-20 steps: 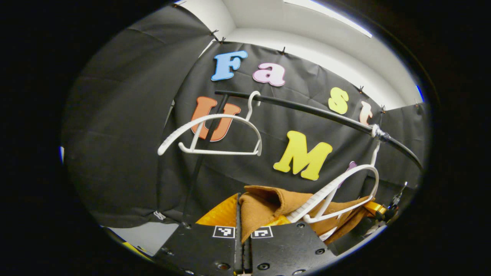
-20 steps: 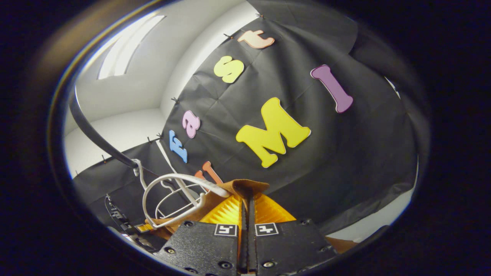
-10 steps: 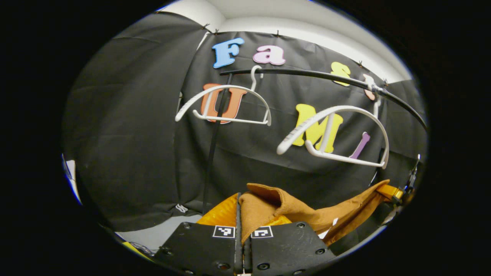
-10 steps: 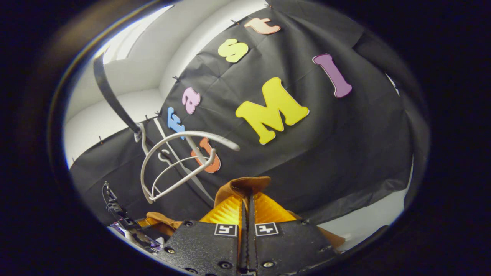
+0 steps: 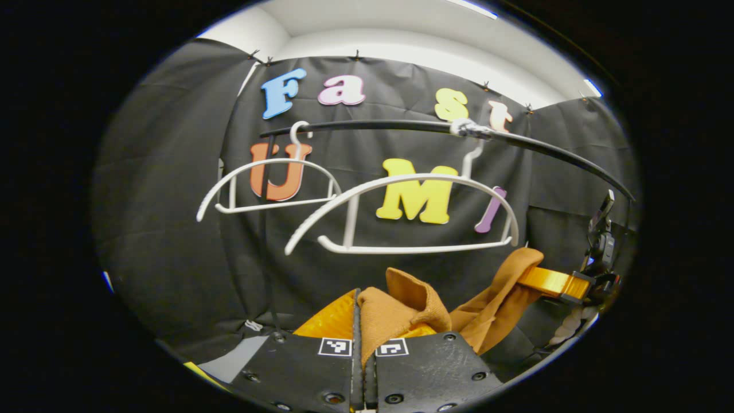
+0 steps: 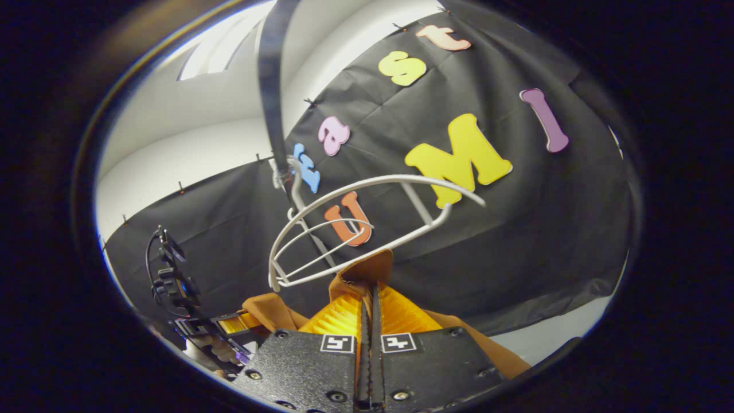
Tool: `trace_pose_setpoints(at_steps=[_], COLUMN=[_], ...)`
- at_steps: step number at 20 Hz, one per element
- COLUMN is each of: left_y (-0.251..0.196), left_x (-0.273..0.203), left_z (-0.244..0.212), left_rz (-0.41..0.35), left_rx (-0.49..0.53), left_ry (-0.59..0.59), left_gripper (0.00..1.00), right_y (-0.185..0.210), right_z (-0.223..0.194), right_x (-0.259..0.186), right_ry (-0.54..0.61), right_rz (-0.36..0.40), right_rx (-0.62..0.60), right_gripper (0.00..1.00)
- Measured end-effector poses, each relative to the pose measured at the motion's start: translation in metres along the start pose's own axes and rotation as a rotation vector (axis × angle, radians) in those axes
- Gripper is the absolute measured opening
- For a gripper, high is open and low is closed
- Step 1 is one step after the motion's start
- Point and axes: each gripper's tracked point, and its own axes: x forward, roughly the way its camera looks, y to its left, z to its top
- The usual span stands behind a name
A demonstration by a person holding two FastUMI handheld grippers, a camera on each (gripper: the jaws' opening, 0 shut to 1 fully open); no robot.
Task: Grasp the clothes on the hanger with both hands and then place them into the laundry hamper below.
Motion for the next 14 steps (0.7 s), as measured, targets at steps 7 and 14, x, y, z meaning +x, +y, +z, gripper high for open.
trace_pose_setpoints(at_steps=[7, 14], left_y=[-0.056, -0.072], left_x=[-0.003, 0.007], left_z=[-0.033, -0.142], left_rz=[-0.131, -0.172], left_rx=[0.024, 0.023], left_ry=[0.057, 0.218], left_gripper=[0.06, 0.06], right_y=[0.039, -0.02], right_z=[-0.054, -0.154], right_x=[-0.005, -0.009], right_ry=[0.101, 0.292], right_rz=[0.029, -0.099], right_rx=[-0.067, -0.023], right_gripper=[0.04, 0.04])
